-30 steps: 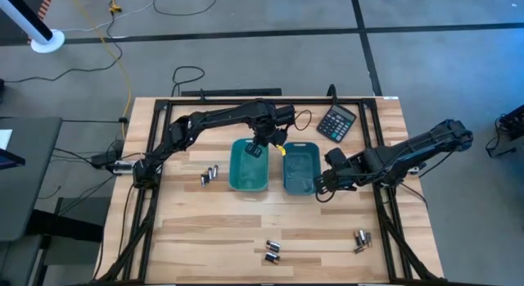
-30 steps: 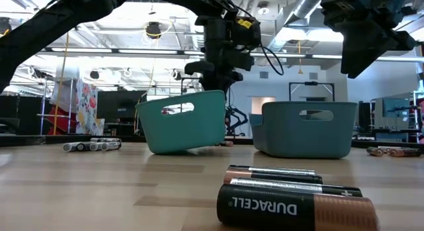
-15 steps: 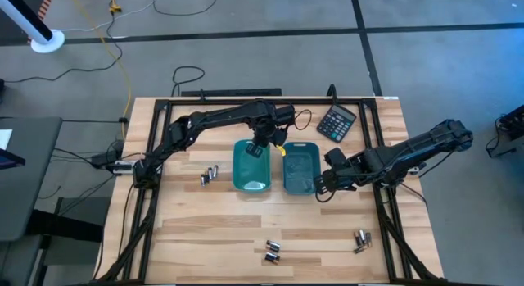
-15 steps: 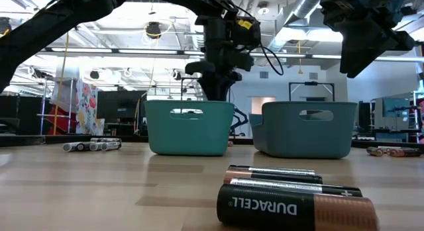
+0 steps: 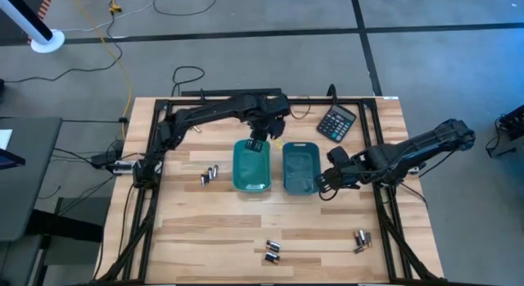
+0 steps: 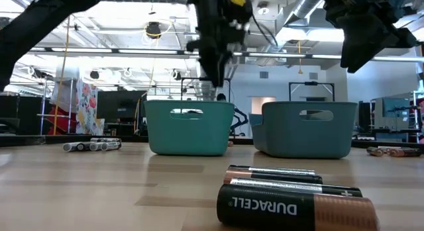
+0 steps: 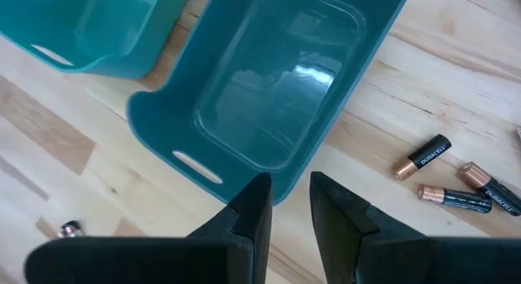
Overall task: Sort batteries
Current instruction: Put the silver battery into the blue bin
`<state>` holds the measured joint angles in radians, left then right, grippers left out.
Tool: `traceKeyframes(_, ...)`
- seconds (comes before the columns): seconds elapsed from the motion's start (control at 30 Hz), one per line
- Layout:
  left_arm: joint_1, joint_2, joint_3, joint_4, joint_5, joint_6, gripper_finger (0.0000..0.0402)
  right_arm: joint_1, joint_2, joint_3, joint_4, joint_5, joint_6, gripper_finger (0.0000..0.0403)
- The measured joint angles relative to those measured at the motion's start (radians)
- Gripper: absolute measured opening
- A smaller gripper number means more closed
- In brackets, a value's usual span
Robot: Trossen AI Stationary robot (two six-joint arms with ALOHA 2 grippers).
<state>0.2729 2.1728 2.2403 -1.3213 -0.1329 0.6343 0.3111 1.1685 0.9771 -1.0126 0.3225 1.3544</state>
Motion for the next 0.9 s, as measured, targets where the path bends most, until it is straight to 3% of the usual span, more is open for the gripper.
traceKeyframes(0.17, 0.017, -0.092, 0.000, -0.009, 0.044, -0.168, 0.0115, 0.000, -0.047, 0.000, -0.002, 0.000, 0.000, 0.0105)
traceKeyframes(0.37, 0.035, -0.204, 0.000, -0.078, 0.303, -0.439, 0.0114, 0.000, -0.084, 0.001, -0.003, 0.009, 0.007, 0.0105)
traceKeyframes(0.43, 0.013, -0.241, 0.000, -0.031, 0.331, -0.525, 0.0114, 0.000, -0.089, 0.001, -0.002, 0.018, 0.007, 0.0105)
traceKeyframes(0.57, -0.071, -0.299, 0.000, 0.073, 0.287, -0.584, 0.0114, -0.006, -0.091, 0.001, -0.003, 0.018, 0.006, 0.0105)
traceKeyframes(0.77, -0.195, -0.354, -0.013, 0.080, 0.092, -0.608, 0.0114, -0.006, -0.091, 0.001, -0.003, 0.019, -0.024, 0.0105)
traceKeyframes(0.9, -0.241, -0.409, -0.129, 0.157, 0.061, -0.668, 0.0114, -0.006, -0.090, 0.001, -0.003, 0.020, -0.043, 0.0105)
